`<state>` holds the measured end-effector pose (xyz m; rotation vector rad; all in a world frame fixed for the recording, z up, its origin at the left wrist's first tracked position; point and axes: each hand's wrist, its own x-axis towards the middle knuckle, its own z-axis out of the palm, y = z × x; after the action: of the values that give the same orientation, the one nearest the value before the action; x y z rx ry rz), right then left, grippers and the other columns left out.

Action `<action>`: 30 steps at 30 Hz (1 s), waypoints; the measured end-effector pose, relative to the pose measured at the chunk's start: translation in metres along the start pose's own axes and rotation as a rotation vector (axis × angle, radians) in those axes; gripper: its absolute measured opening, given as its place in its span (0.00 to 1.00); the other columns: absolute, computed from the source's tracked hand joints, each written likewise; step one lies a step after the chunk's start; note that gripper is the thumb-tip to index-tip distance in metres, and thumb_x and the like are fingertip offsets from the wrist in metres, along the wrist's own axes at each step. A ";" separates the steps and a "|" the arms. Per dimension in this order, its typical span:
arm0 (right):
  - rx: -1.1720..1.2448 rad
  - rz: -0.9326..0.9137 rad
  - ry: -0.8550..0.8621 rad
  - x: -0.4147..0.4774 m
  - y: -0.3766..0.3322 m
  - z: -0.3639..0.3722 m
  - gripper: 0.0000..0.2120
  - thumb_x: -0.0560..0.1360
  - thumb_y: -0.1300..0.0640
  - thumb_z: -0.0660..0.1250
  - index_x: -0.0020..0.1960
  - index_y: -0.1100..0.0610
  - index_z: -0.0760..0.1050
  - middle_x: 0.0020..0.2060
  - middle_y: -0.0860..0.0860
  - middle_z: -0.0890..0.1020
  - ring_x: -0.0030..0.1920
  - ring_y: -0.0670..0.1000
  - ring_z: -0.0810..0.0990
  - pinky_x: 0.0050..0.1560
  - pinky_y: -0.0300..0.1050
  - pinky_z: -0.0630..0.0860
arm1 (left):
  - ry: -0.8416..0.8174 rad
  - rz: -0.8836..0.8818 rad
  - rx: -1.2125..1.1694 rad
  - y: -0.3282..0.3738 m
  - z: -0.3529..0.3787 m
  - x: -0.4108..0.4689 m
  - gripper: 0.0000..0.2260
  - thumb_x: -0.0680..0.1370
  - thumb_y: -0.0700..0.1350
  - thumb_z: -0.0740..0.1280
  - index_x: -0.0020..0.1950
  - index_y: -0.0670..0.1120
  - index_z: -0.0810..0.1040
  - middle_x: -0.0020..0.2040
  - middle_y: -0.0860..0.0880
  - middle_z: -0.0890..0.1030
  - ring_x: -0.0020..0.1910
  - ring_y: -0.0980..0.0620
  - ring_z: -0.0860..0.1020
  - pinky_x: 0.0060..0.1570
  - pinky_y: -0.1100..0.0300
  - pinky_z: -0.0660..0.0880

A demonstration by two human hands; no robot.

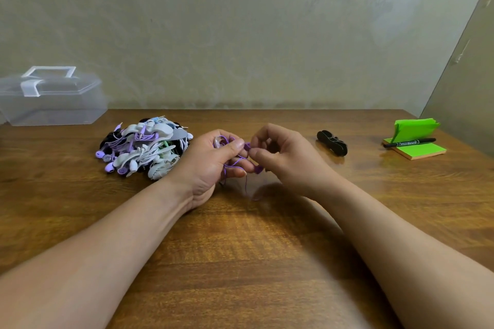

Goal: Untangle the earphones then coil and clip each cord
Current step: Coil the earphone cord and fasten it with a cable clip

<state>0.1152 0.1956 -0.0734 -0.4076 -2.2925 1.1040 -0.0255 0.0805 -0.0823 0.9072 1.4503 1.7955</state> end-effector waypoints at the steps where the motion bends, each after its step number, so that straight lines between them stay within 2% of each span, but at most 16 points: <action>1: -0.093 -0.028 0.003 -0.001 -0.001 0.000 0.01 0.80 0.60 0.71 0.50 0.55 0.80 0.43 0.53 0.84 0.41 0.47 0.81 0.44 0.41 0.78 | 0.015 -0.002 -0.015 0.000 -0.001 0.001 0.03 0.84 0.40 0.65 0.52 0.41 0.76 0.38 0.46 0.84 0.33 0.49 0.83 0.28 0.64 0.76; 3: -0.271 -0.068 0.007 0.000 -0.002 -0.003 0.03 0.78 0.60 0.72 0.48 0.52 0.80 0.45 0.49 0.81 0.44 0.46 0.78 0.44 0.38 0.75 | 0.052 -0.009 -0.036 0.000 -0.002 0.003 0.05 0.86 0.42 0.63 0.54 0.41 0.75 0.40 0.43 0.85 0.31 0.49 0.83 0.27 0.63 0.75; 6: -0.366 0.019 0.022 0.003 0.001 -0.011 0.03 0.75 0.58 0.71 0.45 0.53 0.77 0.43 0.50 0.80 0.43 0.47 0.77 0.42 0.45 0.73 | 0.121 -0.016 -0.018 0.000 -0.004 0.006 0.06 0.87 0.44 0.60 0.54 0.43 0.72 0.42 0.41 0.87 0.27 0.50 0.81 0.23 0.64 0.72; 8: -0.268 0.176 0.056 0.005 0.003 -0.017 0.03 0.76 0.57 0.68 0.45 0.56 0.76 0.41 0.51 0.82 0.41 0.49 0.78 0.41 0.46 0.74 | 0.142 0.018 0.029 -0.001 -0.005 0.007 0.06 0.87 0.43 0.59 0.52 0.43 0.71 0.42 0.40 0.87 0.25 0.50 0.80 0.22 0.64 0.71; 11: 0.029 0.432 0.059 0.008 0.005 -0.021 0.06 0.79 0.57 0.62 0.49 0.58 0.76 0.44 0.55 0.85 0.41 0.52 0.83 0.38 0.46 0.80 | 0.145 0.084 0.085 0.001 -0.006 0.006 0.06 0.87 0.42 0.60 0.52 0.42 0.72 0.43 0.40 0.87 0.26 0.48 0.80 0.23 0.63 0.72; 13: 0.026 0.491 0.082 0.008 0.010 -0.024 0.07 0.78 0.54 0.62 0.48 0.56 0.77 0.47 0.56 0.86 0.41 0.53 0.82 0.38 0.46 0.77 | 0.166 0.131 0.074 0.004 -0.005 0.005 0.06 0.87 0.42 0.60 0.52 0.42 0.72 0.43 0.41 0.86 0.25 0.49 0.79 0.22 0.63 0.70; 16: 0.172 0.379 0.214 0.010 0.009 -0.028 0.09 0.72 0.51 0.64 0.44 0.55 0.79 0.45 0.56 0.85 0.43 0.53 0.79 0.43 0.48 0.74 | 0.206 0.190 0.097 0.005 -0.006 0.007 0.05 0.86 0.42 0.60 0.53 0.42 0.73 0.37 0.45 0.84 0.22 0.51 0.75 0.20 0.64 0.64; 18: 0.368 0.294 0.261 0.011 0.006 -0.032 0.05 0.74 0.55 0.67 0.42 0.56 0.79 0.40 0.54 0.83 0.42 0.52 0.79 0.43 0.47 0.73 | 0.181 0.216 0.192 0.003 -0.008 0.007 0.06 0.86 0.43 0.62 0.55 0.42 0.76 0.32 0.46 0.81 0.20 0.51 0.70 0.21 0.64 0.64; 21: 0.545 0.227 0.141 0.011 0.003 -0.030 0.06 0.82 0.63 0.65 0.46 0.59 0.75 0.36 0.54 0.82 0.36 0.51 0.80 0.38 0.44 0.74 | 0.002 0.216 0.328 -0.001 -0.006 0.004 0.11 0.84 0.51 0.65 0.61 0.47 0.79 0.28 0.47 0.76 0.21 0.50 0.67 0.21 0.63 0.65; 24: 0.494 0.204 0.049 0.010 0.001 -0.021 0.05 0.83 0.63 0.65 0.48 0.58 0.74 0.38 0.55 0.84 0.39 0.55 0.83 0.37 0.44 0.75 | -0.123 0.162 0.342 0.000 0.002 -0.001 0.18 0.80 0.60 0.65 0.58 0.47 0.82 0.28 0.47 0.75 0.27 0.44 0.73 0.22 0.62 0.66; 25: 0.474 0.196 0.027 0.009 0.001 -0.020 0.05 0.83 0.62 0.65 0.48 0.59 0.74 0.39 0.56 0.84 0.41 0.56 0.84 0.37 0.44 0.76 | -0.130 0.162 0.350 0.001 0.004 -0.002 0.17 0.80 0.59 0.66 0.55 0.47 0.82 0.28 0.47 0.75 0.29 0.44 0.74 0.22 0.62 0.67; 27: 0.449 0.182 -0.002 0.008 0.001 -0.018 0.04 0.84 0.61 0.65 0.49 0.59 0.74 0.40 0.56 0.84 0.44 0.58 0.83 0.39 0.44 0.76 | -0.110 0.172 0.373 0.002 0.005 -0.004 0.11 0.83 0.52 0.67 0.51 0.44 0.82 0.28 0.45 0.75 0.25 0.50 0.74 0.20 0.63 0.66; 30: 0.404 0.114 -0.001 0.007 0.002 -0.020 0.04 0.82 0.60 0.67 0.48 0.57 0.76 0.45 0.56 0.85 0.47 0.56 0.82 0.43 0.46 0.74 | -0.067 0.109 0.292 0.002 0.003 -0.002 0.11 0.85 0.47 0.66 0.47 0.43 0.81 0.30 0.44 0.77 0.19 0.52 0.67 0.20 0.65 0.63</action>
<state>0.1218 0.2131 -0.0627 -0.3772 -1.9975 1.5813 -0.0223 0.0801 -0.0797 1.2010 1.6752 1.6368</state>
